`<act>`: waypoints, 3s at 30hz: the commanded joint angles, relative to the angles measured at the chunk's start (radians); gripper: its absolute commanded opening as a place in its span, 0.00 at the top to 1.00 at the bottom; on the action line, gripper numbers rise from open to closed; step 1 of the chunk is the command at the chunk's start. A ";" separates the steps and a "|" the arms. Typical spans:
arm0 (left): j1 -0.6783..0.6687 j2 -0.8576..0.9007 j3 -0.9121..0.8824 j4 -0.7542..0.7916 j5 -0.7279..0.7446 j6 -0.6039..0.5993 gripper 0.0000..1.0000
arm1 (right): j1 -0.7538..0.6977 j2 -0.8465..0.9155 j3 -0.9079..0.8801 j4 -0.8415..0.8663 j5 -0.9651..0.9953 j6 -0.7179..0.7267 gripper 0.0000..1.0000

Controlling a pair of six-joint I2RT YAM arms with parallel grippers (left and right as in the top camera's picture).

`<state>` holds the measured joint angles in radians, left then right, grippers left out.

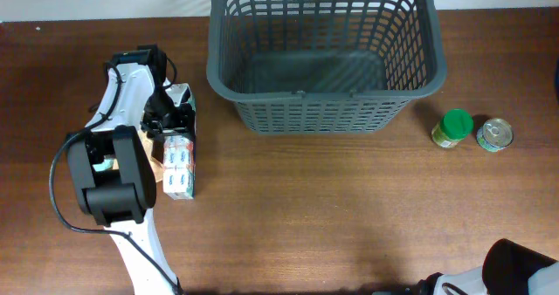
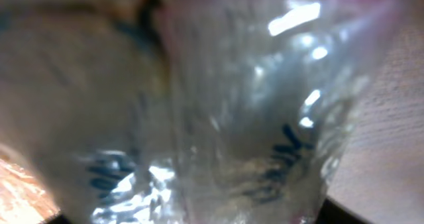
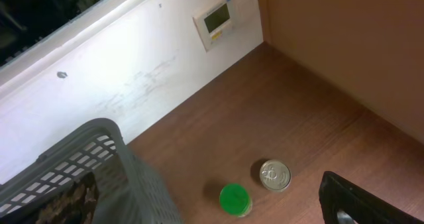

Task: Pack container
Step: 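Release the basket and grasp the Kleenex tissue stack with left gripper, then lift the tissue stack and lower it into the basket, left gripper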

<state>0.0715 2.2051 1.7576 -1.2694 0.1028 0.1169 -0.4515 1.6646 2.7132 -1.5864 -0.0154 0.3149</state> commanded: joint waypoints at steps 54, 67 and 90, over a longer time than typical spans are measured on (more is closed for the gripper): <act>-0.597 -0.077 1.048 0.029 -0.343 0.799 0.98 | -0.010 0.027 0.003 0.003 0.005 0.008 0.01; -0.675 0.285 0.906 0.181 -0.545 0.846 0.98 | -0.010 0.027 0.003 0.003 0.005 0.008 0.01; -0.626 -0.245 0.870 0.014 -0.545 0.487 0.00 | -0.010 0.027 0.003 0.003 0.005 0.008 0.01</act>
<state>-0.5919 2.1353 2.6129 -1.2190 -0.4274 0.6838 -0.4530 1.6878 2.7132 -1.5860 -0.0154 0.3149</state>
